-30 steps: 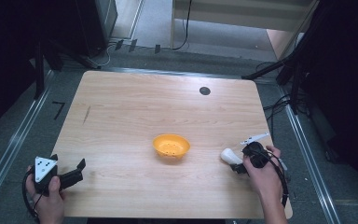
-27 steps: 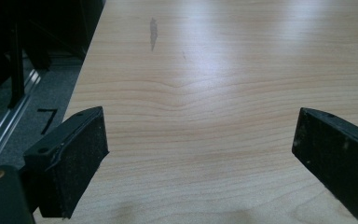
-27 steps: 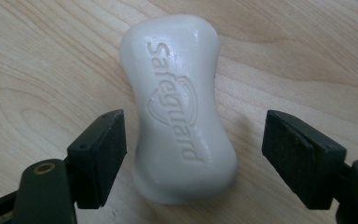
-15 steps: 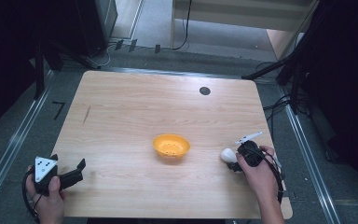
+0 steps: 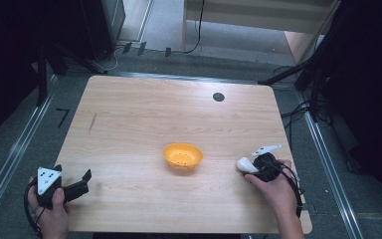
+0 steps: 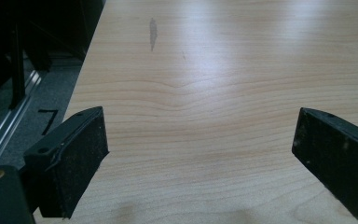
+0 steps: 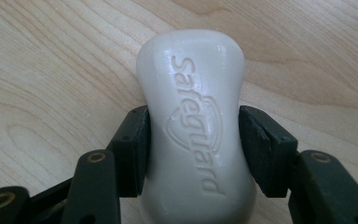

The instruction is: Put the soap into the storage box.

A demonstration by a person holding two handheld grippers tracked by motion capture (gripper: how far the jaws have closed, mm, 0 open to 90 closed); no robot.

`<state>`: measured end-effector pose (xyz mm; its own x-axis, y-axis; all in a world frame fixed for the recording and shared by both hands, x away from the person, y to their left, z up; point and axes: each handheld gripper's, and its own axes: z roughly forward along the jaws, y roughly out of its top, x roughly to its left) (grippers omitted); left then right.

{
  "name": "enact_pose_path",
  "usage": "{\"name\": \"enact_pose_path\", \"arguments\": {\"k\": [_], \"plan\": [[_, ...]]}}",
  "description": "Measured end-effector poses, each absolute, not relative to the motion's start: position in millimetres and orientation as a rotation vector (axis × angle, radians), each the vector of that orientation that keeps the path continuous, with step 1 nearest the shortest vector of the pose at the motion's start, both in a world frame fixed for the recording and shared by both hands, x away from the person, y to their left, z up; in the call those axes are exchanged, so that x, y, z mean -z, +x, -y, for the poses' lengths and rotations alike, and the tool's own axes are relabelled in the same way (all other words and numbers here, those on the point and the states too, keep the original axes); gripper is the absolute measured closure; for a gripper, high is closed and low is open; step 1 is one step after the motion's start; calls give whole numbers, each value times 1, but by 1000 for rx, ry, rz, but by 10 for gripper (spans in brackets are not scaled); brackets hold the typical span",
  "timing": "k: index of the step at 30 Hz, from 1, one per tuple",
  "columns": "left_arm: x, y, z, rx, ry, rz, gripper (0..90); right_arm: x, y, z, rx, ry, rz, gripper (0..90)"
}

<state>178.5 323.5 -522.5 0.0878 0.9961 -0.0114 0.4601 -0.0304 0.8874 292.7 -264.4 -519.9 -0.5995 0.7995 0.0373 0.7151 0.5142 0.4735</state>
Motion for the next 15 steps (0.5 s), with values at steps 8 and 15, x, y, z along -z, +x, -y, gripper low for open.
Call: {"name": "enact_pose_path", "arguments": {"k": [8,15], "plan": [[522,179,-323,-880,1615,-1474,38,518,295,264,-649,1292,-2595,477],[523,179,-323,-875,1605,-1476,38,519,294,265,-667,1258,-2601,489]]}}
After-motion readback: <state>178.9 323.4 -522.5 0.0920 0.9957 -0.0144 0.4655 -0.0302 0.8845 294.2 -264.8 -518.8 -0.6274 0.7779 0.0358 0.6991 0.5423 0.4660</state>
